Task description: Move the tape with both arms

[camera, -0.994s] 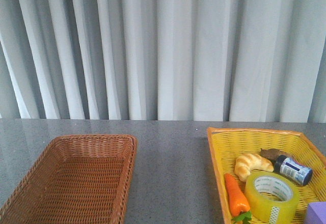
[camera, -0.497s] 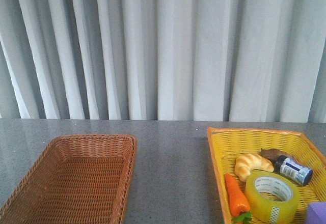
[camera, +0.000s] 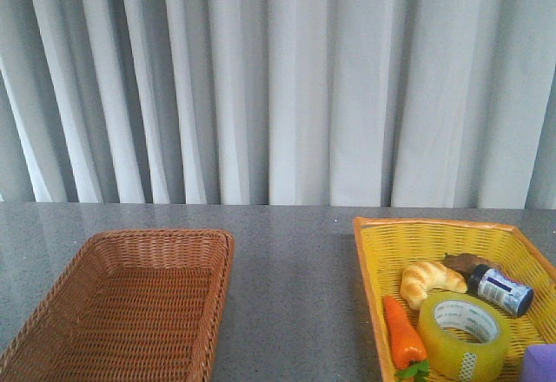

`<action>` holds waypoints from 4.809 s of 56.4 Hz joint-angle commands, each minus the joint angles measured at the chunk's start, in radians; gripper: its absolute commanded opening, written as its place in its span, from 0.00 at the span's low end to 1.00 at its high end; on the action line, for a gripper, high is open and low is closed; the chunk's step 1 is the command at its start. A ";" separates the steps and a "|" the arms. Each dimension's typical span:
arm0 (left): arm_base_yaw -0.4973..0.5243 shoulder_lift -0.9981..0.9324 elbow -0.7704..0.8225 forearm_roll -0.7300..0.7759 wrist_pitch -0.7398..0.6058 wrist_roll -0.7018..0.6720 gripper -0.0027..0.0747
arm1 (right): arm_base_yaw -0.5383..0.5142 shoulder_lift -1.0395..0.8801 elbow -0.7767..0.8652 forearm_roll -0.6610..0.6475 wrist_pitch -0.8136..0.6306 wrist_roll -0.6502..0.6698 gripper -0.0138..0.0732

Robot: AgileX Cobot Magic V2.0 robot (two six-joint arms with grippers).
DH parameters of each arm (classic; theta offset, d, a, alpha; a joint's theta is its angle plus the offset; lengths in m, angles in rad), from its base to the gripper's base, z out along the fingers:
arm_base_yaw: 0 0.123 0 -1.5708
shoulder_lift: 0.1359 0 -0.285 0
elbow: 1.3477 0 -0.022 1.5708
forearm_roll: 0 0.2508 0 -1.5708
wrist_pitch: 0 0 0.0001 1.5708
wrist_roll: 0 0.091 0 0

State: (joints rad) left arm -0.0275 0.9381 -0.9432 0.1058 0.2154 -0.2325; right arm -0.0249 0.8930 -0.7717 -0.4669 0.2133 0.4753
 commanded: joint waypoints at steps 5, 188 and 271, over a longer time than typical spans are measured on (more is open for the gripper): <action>-0.007 -0.010 -0.035 -0.007 -0.084 -0.011 0.03 | 0.000 -0.006 -0.035 -0.018 -0.080 0.012 0.15; -0.007 -0.008 -0.035 -0.006 0.161 -0.016 0.77 | 0.042 1.036 -0.841 0.344 0.749 -0.415 0.43; -0.007 -0.008 -0.035 -0.003 0.165 -0.016 0.77 | 0.409 1.006 -1.200 0.529 0.835 -0.646 0.25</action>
State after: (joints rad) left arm -0.0275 0.9381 -0.9432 0.1055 0.4431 -0.2405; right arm 0.3540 1.9246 -1.9349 0.0948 1.1066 -0.1672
